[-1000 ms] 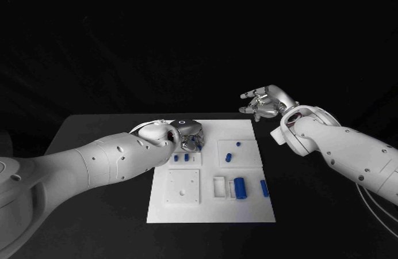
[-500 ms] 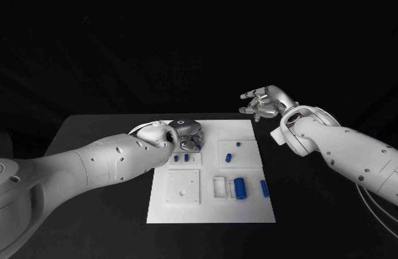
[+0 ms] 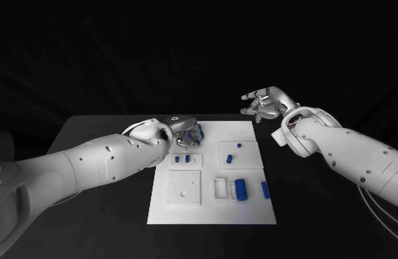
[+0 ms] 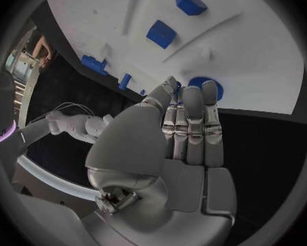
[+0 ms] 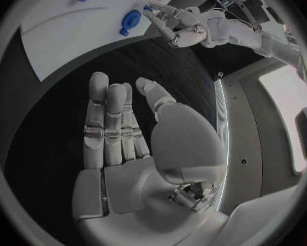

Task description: Assemble the parts on the task board

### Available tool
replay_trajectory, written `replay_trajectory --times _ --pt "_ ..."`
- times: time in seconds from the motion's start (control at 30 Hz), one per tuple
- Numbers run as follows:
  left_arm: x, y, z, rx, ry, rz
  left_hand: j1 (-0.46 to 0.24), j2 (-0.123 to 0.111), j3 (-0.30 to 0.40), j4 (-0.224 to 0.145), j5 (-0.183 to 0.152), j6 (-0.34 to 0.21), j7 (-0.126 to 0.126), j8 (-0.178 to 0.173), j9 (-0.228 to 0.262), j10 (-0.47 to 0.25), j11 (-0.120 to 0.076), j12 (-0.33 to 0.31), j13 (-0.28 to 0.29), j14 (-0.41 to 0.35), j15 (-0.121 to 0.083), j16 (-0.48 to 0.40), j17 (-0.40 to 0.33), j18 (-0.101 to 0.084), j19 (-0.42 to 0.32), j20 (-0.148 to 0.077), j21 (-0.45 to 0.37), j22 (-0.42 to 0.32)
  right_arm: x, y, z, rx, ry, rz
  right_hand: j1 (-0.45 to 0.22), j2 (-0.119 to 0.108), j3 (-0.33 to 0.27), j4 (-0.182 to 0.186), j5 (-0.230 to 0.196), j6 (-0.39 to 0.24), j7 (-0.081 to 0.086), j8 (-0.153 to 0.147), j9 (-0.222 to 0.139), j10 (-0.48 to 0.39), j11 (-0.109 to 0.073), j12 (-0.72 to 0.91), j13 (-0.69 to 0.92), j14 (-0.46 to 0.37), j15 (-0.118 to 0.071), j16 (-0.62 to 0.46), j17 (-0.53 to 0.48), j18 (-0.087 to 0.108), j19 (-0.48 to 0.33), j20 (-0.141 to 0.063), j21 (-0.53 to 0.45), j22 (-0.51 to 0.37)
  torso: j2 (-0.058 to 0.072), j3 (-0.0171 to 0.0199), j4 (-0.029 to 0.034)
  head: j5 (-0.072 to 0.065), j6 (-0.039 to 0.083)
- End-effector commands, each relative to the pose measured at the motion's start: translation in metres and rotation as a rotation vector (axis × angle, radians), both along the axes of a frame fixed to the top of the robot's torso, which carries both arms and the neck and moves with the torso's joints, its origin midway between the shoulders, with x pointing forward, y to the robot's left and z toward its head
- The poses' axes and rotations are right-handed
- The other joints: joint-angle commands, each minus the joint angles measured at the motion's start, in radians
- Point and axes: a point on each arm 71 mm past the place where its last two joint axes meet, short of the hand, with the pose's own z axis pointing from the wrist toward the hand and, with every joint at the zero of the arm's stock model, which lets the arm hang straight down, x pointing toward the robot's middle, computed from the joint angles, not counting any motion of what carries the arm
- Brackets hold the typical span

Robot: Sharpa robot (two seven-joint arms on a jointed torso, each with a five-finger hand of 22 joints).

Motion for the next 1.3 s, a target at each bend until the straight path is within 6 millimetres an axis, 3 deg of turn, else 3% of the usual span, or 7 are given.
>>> replay_trajectory --times 0.03,0.23,0.6,0.9,1.3 --pt "-0.001 0.004 0.004 -0.049 0.030 0.019 -0.003 0.006 0.000 -0.008 0.007 -0.001 0.002 0.002 0.000 -0.001 0.001 -0.004 0.001 0.007 -0.003 -0.004 -0.002 0.013 0.003 -0.001 0.003 0.020 0.000 -0.001 0.000 0.001 -0.004 0.007 -0.009 0.000 0.008 0.000 0.002 0.012 0.003 -0.002 0.001 0.005 0.000 0.000 -0.001 -0.008 0.000 0.006 -0.002 0.009 0.015 0.006 -0.005 0.001 -0.002 0.0003 0.0023 0.001 0.000" --pt "-0.003 0.019 0.008 -0.047 0.065 0.040 -0.004 0.006 0.000 -0.010 0.005 0.001 0.002 0.003 0.001 0.001 0.000 -0.004 0.001 0.007 -0.003 -0.005 -0.002 0.013 0.000 -0.002 0.005 0.020 0.000 -0.003 0.000 -0.001 -0.002 0.003 -0.009 0.000 0.008 0.000 0.002 0.012 0.003 -0.002 0.001 0.005 0.000 0.000 -0.001 -0.008 0.000 0.006 -0.002 0.009 0.015 0.006 -0.005 0.001 -0.003 -0.0015 0.0069 -0.001 -0.001" --pt "-0.004 0.037 0.006 -0.019 0.103 0.073 -0.004 0.007 -0.002 -0.010 0.003 0.000 0.002 0.002 0.000 0.000 0.000 -0.005 0.001 0.005 -0.003 -0.008 -0.002 0.011 -0.003 -0.002 0.006 0.020 0.000 -0.005 0.000 -0.003 0.000 0.000 -0.011 0.000 0.008 -0.002 0.002 0.011 0.003 -0.002 0.001 0.005 0.000 0.002 -0.003 -0.009 0.000 0.007 -0.003 0.009 0.016 0.006 -0.008 0.003 -0.001 -0.0017 0.0044 0.006 -0.001" --pt "-0.002 0.040 0.003 -0.003 0.110 0.082 -0.003 0.007 -0.002 -0.010 0.002 -0.004 0.003 0.002 0.000 -0.002 0.002 -0.004 0.001 0.004 -0.003 -0.010 -0.003 0.011 -0.005 -0.002 0.007 0.020 0.000 -0.004 0.000 -0.003 0.000 0.001 -0.011 0.000 0.008 -0.002 0.002 0.011 0.003 -0.002 0.001 0.005 0.000 0.002 -0.003 -0.009 0.000 0.007 -0.003 0.009 0.016 0.006 -0.008 0.003 0.001 -0.0004 0.0007 0.010 -0.001" --pt "-0.001 0.038 -0.001 0.014 0.123 0.082 -0.002 0.007 -0.002 -0.010 0.003 -0.004 0.003 0.002 0.000 -0.002 0.001 -0.004 0.001 0.004 -0.003 -0.010 -0.003 0.011 -0.005 -0.002 0.008 0.020 0.000 -0.004 0.000 -0.002 0.000 0.002 -0.011 0.000 0.008 -0.002 0.002 0.011 0.003 -0.002 0.001 0.005 0.000 0.002 -0.003 -0.009 0.000 0.007 -0.003 0.009 0.016 0.006 -0.008 0.003 0.000 0.0007 0.0011 0.009 -0.005"
